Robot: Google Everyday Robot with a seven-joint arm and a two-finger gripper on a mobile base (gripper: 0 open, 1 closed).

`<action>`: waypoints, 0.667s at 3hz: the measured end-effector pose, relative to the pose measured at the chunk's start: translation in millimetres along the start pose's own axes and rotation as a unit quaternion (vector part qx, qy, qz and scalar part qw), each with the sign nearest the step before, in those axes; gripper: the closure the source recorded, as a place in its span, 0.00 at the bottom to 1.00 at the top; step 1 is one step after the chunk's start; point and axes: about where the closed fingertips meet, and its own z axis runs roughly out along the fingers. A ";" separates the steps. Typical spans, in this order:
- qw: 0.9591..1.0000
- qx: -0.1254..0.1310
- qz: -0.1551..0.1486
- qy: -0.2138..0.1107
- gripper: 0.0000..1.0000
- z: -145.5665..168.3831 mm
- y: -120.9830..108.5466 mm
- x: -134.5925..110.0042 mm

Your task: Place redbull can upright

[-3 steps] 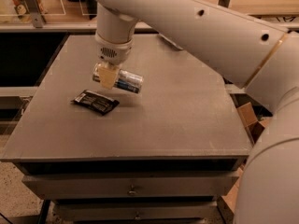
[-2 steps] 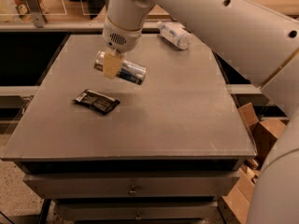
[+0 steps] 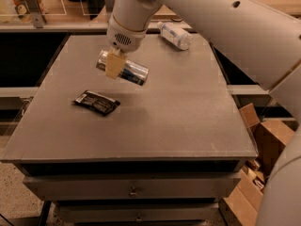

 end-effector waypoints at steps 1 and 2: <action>0.998 0.012 0.001 -0.057 1.00 -2.9 -9.3 4.1; 0.990 0.030 0.013 -0.136 1.00 -9.6 -27.5 8.7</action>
Offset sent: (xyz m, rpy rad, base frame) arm 0.0447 -0.0373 0.0239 0.4683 -0.1587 -0.0501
